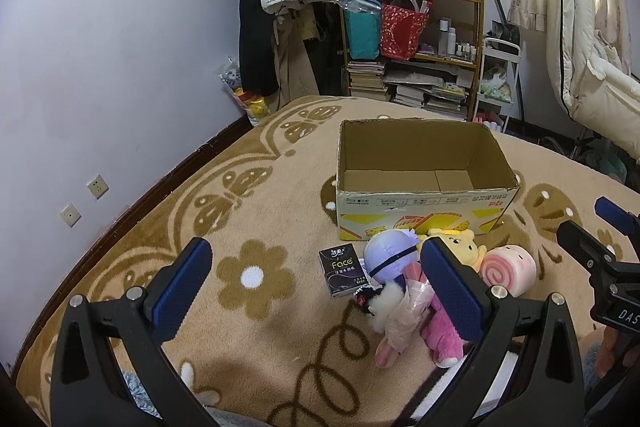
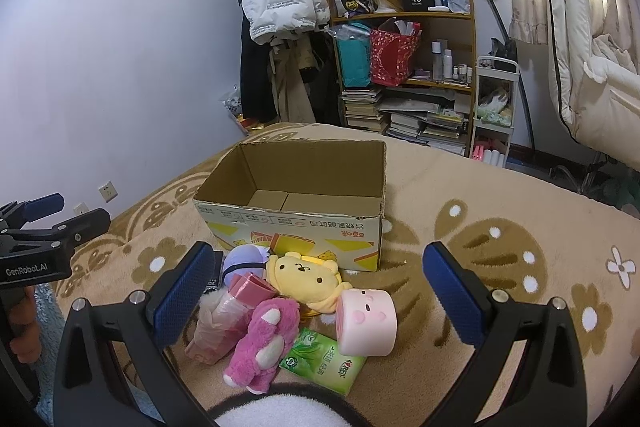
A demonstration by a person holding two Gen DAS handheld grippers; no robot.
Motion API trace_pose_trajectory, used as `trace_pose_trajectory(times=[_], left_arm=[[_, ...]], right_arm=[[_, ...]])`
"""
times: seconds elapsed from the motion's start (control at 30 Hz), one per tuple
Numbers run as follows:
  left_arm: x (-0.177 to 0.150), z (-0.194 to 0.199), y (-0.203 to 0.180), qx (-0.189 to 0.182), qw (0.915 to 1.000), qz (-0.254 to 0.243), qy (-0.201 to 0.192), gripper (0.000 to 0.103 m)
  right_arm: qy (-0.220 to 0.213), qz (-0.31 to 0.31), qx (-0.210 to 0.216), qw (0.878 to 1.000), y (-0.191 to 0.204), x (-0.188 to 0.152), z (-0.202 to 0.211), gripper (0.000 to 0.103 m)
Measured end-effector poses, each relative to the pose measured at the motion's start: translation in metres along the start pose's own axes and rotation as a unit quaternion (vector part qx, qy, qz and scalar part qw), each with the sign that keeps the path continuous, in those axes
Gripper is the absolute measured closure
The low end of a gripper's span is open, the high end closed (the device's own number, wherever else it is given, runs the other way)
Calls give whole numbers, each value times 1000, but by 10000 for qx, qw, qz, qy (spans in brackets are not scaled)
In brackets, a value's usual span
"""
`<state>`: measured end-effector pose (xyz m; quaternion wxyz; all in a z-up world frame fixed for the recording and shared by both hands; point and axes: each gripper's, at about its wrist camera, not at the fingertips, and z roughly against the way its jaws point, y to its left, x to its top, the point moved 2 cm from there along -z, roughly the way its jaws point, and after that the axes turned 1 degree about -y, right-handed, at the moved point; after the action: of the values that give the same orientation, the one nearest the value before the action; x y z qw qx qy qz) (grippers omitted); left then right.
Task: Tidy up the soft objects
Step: 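Grasp the pink marshmallow plush with the right tool while the left tool grasps the rolled pink towel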
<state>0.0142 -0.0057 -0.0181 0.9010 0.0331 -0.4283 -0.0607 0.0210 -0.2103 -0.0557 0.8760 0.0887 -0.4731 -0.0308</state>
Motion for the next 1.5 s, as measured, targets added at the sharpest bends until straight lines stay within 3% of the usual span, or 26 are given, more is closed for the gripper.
trace_pose_trajectory(times=[0.4, 0.63, 0.87, 1.07, 1.3, 1.5], left_arm=[[-1, -1, 1, 10, 10000, -15, 7, 0], [-2, -3, 1, 8, 10000, -44, 38, 0], [-7, -21, -7, 109, 9986, -169, 491, 0], [-7, -38, -22, -32, 9964, -260, 811, 0], [-7, -56, -41, -50, 9939, -517, 976, 0], [-15, -79, -55, -53, 9882, -742, 1339, 0]], right_arm=[[32, 3, -16, 10000, 0, -1, -2, 0], [256, -4, -198, 9995, -2, -5, -9, 0], [434, -6, -337, 9985, -5, -4, -16, 0], [677, -103, -607, 9958, -8, -6, -27, 0], [859, -562, -492, 9935, -25, -11, -42, 0], [1110, -795, -429, 9897, -35, -19, -63, 0]])
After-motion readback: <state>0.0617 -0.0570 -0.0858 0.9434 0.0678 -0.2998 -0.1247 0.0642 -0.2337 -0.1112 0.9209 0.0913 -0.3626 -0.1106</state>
